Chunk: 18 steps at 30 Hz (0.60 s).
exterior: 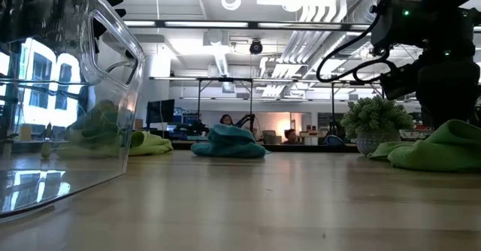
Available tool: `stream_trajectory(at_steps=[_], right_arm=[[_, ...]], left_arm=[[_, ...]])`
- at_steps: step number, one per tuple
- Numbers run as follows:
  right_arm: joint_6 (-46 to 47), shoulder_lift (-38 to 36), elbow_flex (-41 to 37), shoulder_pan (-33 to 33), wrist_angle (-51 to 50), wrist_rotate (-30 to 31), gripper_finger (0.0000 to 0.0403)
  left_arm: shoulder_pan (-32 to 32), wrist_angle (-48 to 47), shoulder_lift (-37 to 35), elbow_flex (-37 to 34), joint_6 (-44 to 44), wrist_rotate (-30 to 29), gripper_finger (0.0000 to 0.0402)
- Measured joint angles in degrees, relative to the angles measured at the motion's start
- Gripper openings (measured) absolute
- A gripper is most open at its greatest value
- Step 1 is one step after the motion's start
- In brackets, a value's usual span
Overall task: Roll microfiber towels into tight, uniform cylinder then place into a basket
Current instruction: Roll the green microfiber cloth
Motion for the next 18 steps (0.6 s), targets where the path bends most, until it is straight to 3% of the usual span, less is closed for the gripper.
stream_trajectory(at_steps=[7, 10, 18], right_arm=[[3.94, 0.00, 0.23, -4.01, -4.10, -2.53, 0.0092], [3.65, 0.00, 2.03, -5.95, -8.81, -6.48, 0.0094], [0.01, 0.00, 4.83, -8.17, -13.19, -7.10, 0.0094]], left_arm=[[0.00, 0.01, 0.01, -0.01, 0.00, 0.02, 0.0144], [0.00, 0.02, 0.01, 0.00, 0.00, 0.02, 0.0144], [0.00, 0.02, 0.02, -0.01, 0.00, 0.01, 0.0144]])
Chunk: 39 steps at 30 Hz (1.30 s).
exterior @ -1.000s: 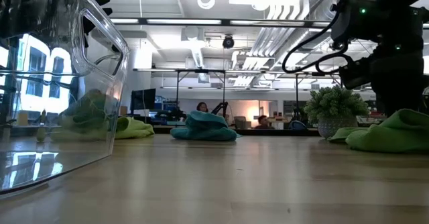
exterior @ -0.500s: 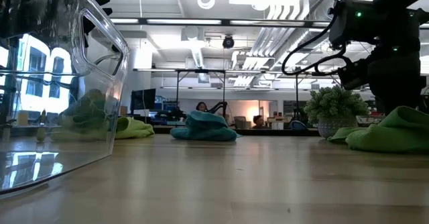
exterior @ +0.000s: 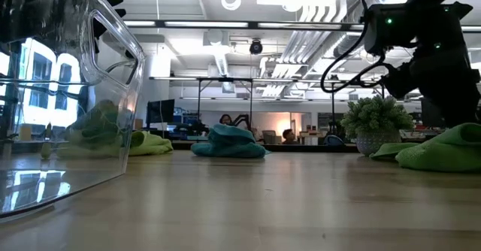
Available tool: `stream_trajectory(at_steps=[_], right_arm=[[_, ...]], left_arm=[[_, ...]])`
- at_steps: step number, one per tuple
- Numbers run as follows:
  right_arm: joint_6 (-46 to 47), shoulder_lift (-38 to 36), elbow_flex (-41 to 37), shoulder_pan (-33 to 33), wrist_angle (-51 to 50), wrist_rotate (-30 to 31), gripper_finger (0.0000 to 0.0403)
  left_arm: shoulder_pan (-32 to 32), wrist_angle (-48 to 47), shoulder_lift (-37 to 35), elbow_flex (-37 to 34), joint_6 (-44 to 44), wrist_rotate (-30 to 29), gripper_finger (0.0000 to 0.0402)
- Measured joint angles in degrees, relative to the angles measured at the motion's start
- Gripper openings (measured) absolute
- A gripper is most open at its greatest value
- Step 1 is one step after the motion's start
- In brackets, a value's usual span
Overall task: Roll microfiber towels into tight, uniform cylinder then place into a basket
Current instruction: Roll the green microfiber cloth
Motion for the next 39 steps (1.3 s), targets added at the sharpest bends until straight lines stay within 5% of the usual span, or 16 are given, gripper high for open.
stream_trajectory(at_steps=[31, 39], right_arm=[[3.80, 5.63, -0.13, 4.79, 2.00, 5.77, 0.0093], [0.89, 6.84, -0.13, 4.79, 4.56, 7.68, 0.0013]], left_arm=[[0.00, -0.02, 0.00, 0.01, 0.00, -0.01, 0.0144], [0.00, 0.00, 0.00, 0.02, 0.00, -0.01, 0.0144]])
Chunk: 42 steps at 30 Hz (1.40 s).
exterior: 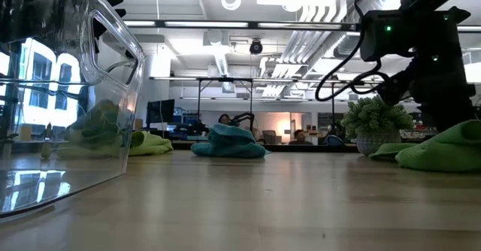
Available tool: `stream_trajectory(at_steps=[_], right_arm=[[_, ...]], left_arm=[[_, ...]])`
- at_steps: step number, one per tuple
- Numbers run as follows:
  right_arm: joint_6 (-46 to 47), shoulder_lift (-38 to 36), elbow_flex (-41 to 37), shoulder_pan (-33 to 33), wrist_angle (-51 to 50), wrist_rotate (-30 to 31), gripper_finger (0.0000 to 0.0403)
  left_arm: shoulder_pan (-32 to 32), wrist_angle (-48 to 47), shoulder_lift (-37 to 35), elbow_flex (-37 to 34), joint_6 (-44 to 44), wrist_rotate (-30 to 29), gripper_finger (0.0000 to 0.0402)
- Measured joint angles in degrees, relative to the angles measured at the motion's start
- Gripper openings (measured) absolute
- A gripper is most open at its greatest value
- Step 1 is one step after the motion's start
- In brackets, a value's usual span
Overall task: Roll microfiber towels into tight, uniform cylinder then place into a basket
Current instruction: Roll the green microfiber cloth
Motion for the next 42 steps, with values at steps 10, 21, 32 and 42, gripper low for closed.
stream_trajectory(at_steps=[10, 21, 32, 42], right_arm=[[-7.11, 0.00, 7.59, 0.65, 2.51, 8.33, 0.0003], [-21.80, 0.00, 21.29, 2.78, 8.84, 14.03, 0.0001], [-21.63, 0.00, 21.27, 10.15, 18.44, 14.34, 0.0000], [-18.88, 0.87, 20.57, 18.23, 28.10, 14.97, 0.0000]], left_arm=[[0.00, -0.02, 0.00, -0.02, 0.00, 0.00, 0.0144], [0.00, -0.02, 0.00, -0.02, 0.00, 0.00, 0.0144], [0.00, -0.02, 0.00, -0.02, 0.00, 0.00, 0.0144], [0.00, -0.02, 0.00, 0.00, 0.00, 0.00, 0.0144]])
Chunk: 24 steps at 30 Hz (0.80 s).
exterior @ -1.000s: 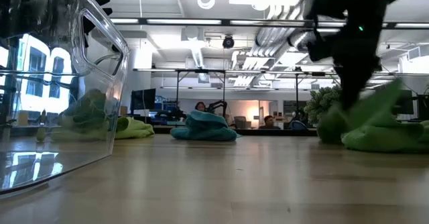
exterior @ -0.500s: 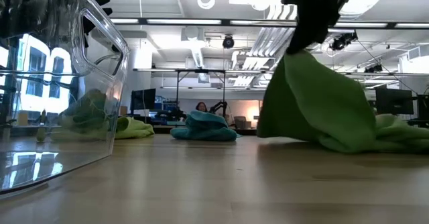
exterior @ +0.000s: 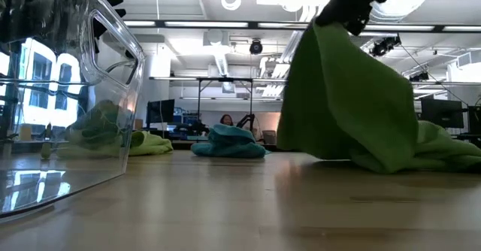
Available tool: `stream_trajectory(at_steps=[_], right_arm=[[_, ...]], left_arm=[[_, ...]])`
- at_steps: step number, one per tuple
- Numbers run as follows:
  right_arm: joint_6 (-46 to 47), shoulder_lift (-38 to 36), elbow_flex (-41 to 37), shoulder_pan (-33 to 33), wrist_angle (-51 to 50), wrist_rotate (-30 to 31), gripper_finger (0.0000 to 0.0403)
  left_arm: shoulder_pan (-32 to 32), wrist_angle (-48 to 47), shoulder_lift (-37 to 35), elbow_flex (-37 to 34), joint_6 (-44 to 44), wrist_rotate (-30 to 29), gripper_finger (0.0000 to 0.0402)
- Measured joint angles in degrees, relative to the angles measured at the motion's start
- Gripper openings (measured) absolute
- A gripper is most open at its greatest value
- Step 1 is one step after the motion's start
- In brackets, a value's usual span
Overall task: Roll microfiber towels into tight, uniform cylinder then place into a basket
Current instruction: Roll the green microfiber cloth
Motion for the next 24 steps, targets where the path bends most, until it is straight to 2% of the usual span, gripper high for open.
stream_trajectory(at_steps=[8, 19, 24], right_arm=[[0.66, 1.01, -0.02, 4.18, 3.74, 2.24, 0.0000], [-2.57, 1.01, -0.02, 4.32, 3.37, 2.60, 0.0000], [-4.31, 1.01, -0.02, 4.29, 3.64, 2.60, 0.0000]], left_arm=[[0.00, 0.91, 0.00, -0.01, 0.60, 0.02, 0.0144], [-0.07, 2.43, 0.00, -0.02, -13.41, 0.53, 0.0144], [-0.07, 3.79, 0.02, -0.02, -12.79, 1.40, 0.0144]])
